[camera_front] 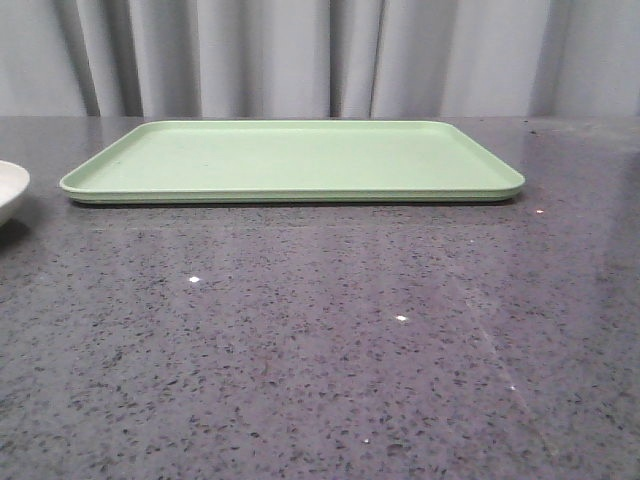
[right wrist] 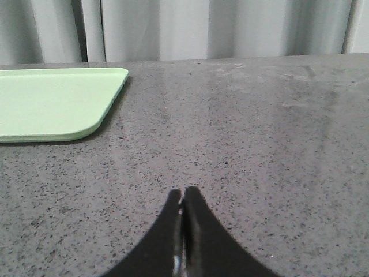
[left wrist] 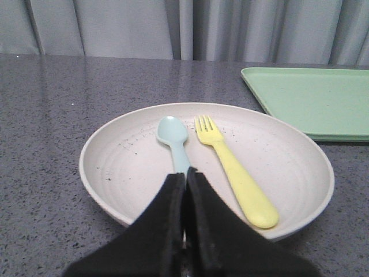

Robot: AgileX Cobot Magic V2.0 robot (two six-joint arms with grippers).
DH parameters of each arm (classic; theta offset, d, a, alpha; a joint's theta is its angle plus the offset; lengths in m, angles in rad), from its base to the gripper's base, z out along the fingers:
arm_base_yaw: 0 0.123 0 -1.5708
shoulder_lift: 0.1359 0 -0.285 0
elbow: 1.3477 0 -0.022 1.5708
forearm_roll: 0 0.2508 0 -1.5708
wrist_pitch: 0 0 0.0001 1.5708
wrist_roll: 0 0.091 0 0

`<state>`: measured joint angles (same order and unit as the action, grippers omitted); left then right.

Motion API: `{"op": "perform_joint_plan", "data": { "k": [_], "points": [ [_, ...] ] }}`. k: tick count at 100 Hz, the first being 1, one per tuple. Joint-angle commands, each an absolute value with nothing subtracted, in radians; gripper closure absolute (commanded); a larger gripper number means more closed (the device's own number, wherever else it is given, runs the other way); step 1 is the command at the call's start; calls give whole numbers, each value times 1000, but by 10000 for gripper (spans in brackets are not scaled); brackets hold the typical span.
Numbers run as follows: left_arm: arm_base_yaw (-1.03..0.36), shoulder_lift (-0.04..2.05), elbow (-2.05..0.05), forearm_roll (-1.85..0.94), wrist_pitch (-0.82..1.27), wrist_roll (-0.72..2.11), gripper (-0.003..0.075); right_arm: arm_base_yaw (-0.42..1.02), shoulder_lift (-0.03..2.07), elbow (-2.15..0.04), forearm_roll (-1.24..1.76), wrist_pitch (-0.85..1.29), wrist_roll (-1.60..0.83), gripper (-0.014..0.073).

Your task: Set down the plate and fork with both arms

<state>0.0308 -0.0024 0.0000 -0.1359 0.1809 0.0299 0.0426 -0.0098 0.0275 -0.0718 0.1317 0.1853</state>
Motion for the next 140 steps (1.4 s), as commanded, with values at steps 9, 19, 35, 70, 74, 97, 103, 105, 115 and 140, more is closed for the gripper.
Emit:
{"op": "perform_joint_plan", "data": {
  "k": [9, 19, 35, 70, 74, 97, 103, 105, 115, 140],
  "points": [
    [33, -35, 13, -140, 92, 20, 741, 37, -34, 22, -82, 49, 172, 660],
    [33, -35, 13, -140, 80, 20, 741, 37, -34, 22, -82, 49, 172, 660],
    [33, -35, 13, -140, 78, 20, 741, 37, -34, 22, -82, 49, 172, 660],
    [33, -35, 13, -140, 52, 20, 741, 37, -34, 22, -82, 42, 172, 660],
    [33, -35, 13, -140, 47, 20, 741, 37, -34, 22, -82, 40, 172, 660],
    [33, -34, -19, -184, 35, 20, 741, 38, -34, 8, -82, 10, 176, 660],
    [33, -32, -45, -199, 44, 20, 741, 38, -32, -18, -82, 31, 176, 660],
    [33, -31, -57, -201, 55, 20, 741, 38, -29, -29, -82, 41, 176, 660],
    [33, -5, -130, -201, 131, 20, 741, 38, -7, -100, -82, 113, 176, 660],
    [33, 153, -346, -197, 281, 20, 741, 38, 155, -317, -82, 332, 176, 660]
  ]
}}
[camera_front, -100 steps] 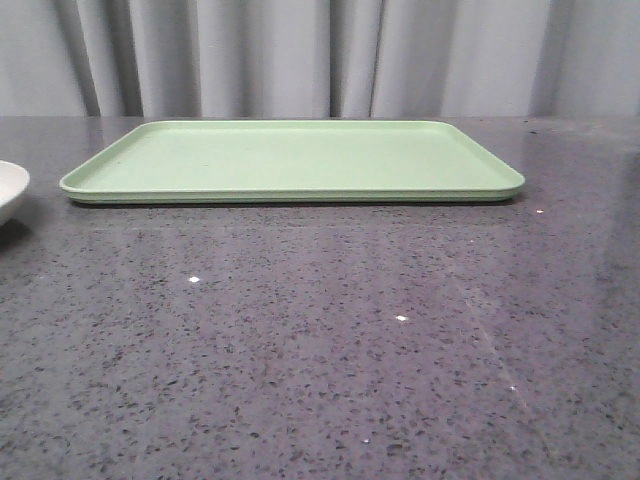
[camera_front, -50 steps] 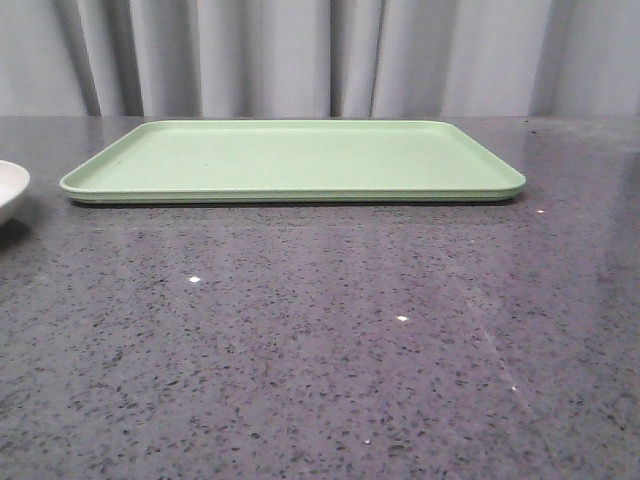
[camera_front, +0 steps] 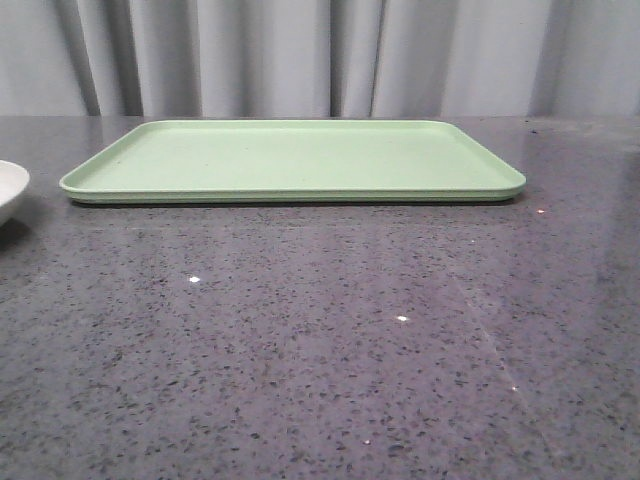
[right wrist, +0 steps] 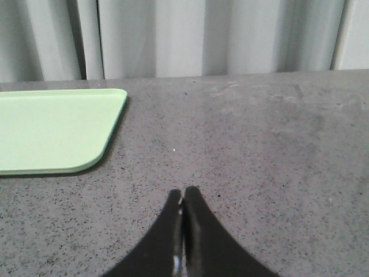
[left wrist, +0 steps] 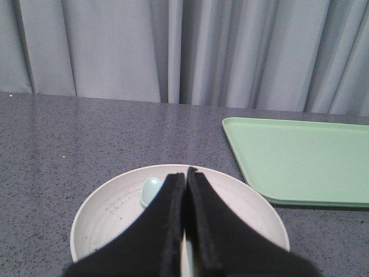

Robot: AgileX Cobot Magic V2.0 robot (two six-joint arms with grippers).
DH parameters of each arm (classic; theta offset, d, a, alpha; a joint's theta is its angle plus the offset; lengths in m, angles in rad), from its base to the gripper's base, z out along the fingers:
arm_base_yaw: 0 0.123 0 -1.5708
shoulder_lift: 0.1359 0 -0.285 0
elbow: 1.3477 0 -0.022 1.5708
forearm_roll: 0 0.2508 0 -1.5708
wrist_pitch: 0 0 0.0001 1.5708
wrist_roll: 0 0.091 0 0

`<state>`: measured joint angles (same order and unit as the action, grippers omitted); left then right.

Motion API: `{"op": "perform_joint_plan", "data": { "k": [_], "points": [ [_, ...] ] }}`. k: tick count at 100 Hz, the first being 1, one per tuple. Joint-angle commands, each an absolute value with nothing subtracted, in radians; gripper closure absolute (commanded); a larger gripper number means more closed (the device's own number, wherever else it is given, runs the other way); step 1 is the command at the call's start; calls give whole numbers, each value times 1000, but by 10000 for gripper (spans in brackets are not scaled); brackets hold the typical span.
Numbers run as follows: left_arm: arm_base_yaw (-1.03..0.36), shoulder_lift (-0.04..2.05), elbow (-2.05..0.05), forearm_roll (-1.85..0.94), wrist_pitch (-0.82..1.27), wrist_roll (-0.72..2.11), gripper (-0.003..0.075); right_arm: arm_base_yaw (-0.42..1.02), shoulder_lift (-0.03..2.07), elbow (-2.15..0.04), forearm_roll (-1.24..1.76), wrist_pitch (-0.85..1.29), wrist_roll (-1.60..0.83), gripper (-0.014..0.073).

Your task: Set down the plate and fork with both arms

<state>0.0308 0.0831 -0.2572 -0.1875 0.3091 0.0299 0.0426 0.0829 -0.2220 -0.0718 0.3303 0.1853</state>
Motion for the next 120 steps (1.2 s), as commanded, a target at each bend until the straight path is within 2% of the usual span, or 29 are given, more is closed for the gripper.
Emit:
{"op": "perform_joint_plan", "data": {
  "k": [1, 42, 52, 61, 73, 80, 85, 91, 120],
  "points": [
    [33, 159, -351, -197, 283, 20, 741, 38, 160, -323, -82, 337, 176, 660],
    [33, 486, -594, -143, 393, 20, 736, 39, 471, -551, -82, 543, 176, 660],
    [33, 547, -627, -133, 425, 20, 674, 39, 511, -564, -82, 546, 176, 651],
    [33, 580, -640, -133, 429, 20, 561, 39, 529, -569, -82, 546, 176, 582],
    [33, 601, -642, -133, 429, 20, 389, 39, 533, -569, -82, 548, 176, 391],
    [33, 600, -642, -133, 433, 20, 328, 39, 533, -569, -82, 552, 176, 270],
    [33, 600, -642, -131, 441, 25, 321, 39, 533, -569, -82, 558, 176, 193],
    [33, 600, -642, -123, 449, 34, 321, 39, 533, -569, -82, 563, 176, 153],
    [33, 600, -642, -122, 440, 34, 321, 39, 533, -566, -82, 504, 176, 148]
  ]
}}
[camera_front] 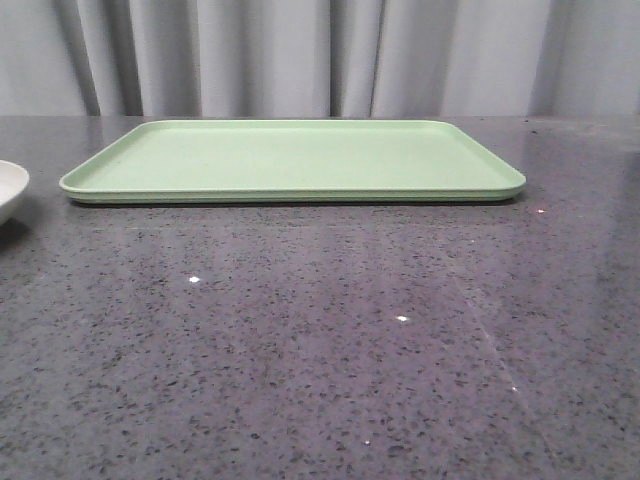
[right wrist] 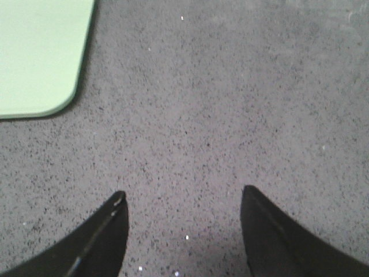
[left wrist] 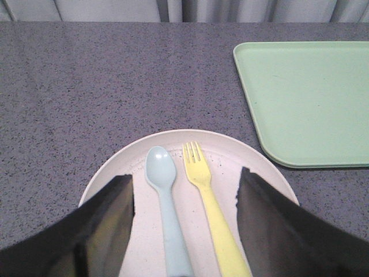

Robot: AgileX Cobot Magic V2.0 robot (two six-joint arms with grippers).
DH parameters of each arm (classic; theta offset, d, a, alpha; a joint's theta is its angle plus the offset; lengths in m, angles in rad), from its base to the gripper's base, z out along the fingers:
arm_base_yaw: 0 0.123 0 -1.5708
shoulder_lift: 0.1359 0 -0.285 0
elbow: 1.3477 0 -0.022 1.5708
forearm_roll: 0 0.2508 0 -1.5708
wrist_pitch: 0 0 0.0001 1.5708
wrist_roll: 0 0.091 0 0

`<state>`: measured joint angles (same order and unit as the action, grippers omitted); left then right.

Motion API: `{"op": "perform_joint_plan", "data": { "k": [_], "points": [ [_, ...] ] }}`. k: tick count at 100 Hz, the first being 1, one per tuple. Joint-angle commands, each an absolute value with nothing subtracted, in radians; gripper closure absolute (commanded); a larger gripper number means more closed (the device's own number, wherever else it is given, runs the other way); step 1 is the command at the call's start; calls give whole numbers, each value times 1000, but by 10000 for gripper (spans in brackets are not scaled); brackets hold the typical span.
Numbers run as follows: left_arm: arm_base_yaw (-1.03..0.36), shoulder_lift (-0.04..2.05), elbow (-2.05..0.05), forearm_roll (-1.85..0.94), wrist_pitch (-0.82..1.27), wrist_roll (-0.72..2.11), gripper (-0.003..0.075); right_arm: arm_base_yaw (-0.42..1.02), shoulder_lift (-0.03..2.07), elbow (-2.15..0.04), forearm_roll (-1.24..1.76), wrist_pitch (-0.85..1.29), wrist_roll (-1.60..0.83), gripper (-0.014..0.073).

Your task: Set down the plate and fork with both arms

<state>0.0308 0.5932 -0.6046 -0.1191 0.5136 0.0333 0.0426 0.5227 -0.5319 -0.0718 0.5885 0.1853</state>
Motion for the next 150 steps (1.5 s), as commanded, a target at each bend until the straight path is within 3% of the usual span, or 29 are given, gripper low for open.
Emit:
{"op": "perform_joint_plan", "data": {
  "k": [1, 29, 67, 150],
  "points": [
    [33, 600, -642, -122, 440, 34, 321, 39, 533, -566, -79, 504, 176, 148],
    [61, 619, -696, -109, 572, 12, 324, 39, 533, -566, -78, 547, 176, 148],
    [264, 785, -872, -84, 774, -10, 324, 39, 533, -569, -78, 575, 176, 148],
    [275, 1360, -1060, -29, 902, 0, 324, 39, 533, -570, -79, 590, 176, 148]
  ]
}}
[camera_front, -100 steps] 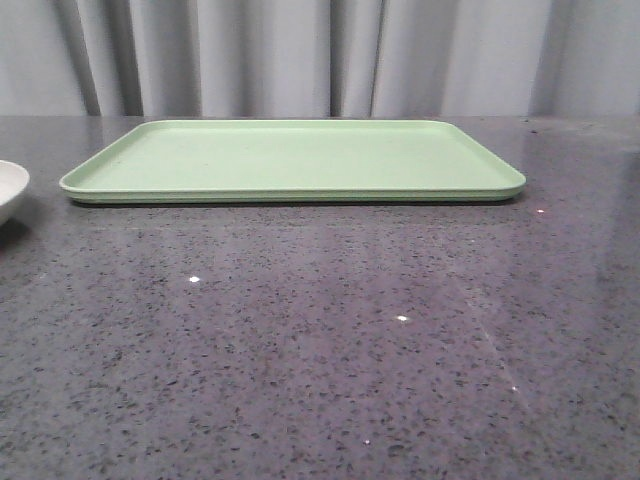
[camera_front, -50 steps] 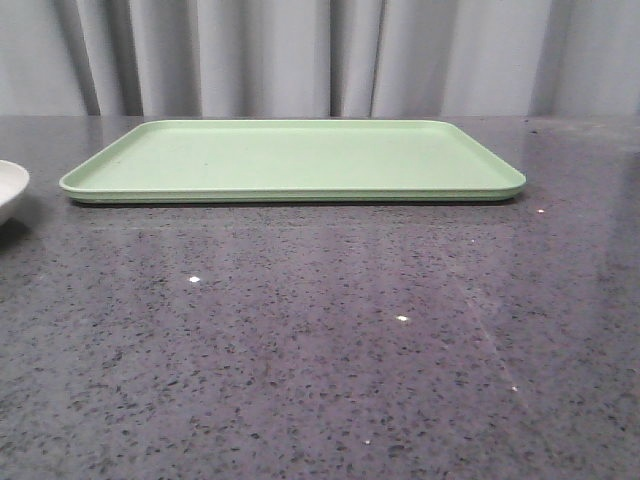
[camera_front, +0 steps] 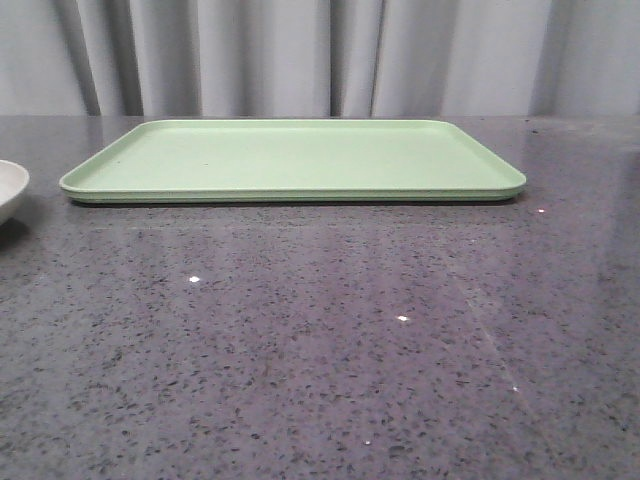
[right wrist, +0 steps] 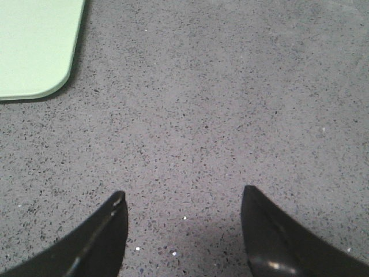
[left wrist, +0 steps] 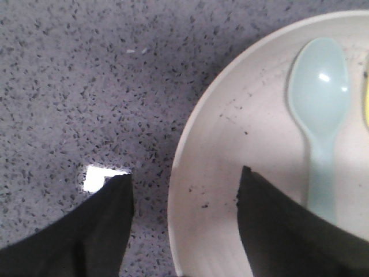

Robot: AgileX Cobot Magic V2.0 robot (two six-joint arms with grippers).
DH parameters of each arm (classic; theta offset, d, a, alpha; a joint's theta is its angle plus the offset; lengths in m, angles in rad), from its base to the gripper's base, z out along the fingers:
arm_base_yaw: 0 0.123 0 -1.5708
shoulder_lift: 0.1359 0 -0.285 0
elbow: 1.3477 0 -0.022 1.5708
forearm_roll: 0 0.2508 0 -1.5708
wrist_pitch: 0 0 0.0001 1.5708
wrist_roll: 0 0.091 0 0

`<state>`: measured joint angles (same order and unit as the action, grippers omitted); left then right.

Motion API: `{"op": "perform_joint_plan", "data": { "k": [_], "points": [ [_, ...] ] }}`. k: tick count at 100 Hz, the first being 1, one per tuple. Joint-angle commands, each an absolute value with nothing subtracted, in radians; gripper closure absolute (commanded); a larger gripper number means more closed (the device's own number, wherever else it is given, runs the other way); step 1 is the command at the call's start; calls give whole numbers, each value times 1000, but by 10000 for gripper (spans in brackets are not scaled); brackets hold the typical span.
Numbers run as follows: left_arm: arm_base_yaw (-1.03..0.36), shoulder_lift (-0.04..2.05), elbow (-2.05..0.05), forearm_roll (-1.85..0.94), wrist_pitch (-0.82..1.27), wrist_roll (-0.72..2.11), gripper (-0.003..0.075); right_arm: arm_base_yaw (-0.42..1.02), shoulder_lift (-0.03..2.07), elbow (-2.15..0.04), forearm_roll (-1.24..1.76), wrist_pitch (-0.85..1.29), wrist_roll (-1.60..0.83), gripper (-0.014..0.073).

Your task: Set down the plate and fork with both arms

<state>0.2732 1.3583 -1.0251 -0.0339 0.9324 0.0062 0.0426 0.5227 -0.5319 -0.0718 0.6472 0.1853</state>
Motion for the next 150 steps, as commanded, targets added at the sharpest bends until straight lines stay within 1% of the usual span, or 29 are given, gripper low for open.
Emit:
{"op": "perform_joint_plan", "data": {
  "k": [1, 22, 29, 36, 62, 96, 114, 135, 150],
  "points": [
    [275, 1362, -1060, -29, 901, 0, 324, 39, 533, -570, -79, 590, 176, 148],
    [275, 1396, -1060, -29, 884, 0, 325, 39, 533, -570, -86, 590, 176, 148],
    [275, 1400, -1060, -29, 884, 0, 339, 39, 533, -570, -87, 590, 176, 148],
    [275, 1400, -1060, -29, 884, 0, 374, 39, 533, -570, -87, 590, 176, 148],
    [275, 1400, -1060, -25, 899, 0, 546, 39, 533, -570, -87, 590, 176, 148],
    [275, 1400, -1060, -17, 932, 28, 739, 39, 533, -570, -87, 590, 176, 148],
    [303, 1396, -1062, -54, 974, 66, 741, 39, 533, -570, -87, 589, 176, 148],
    [400, 1381, -1085, -238, 1020, 196, 741, 39, 533, -570, -87, 589, 176, 148],
    [415, 1341, -1117, -262, 1039, 214, 741, 39, 533, -570, -87, 589, 176, 148]
  ]
}}
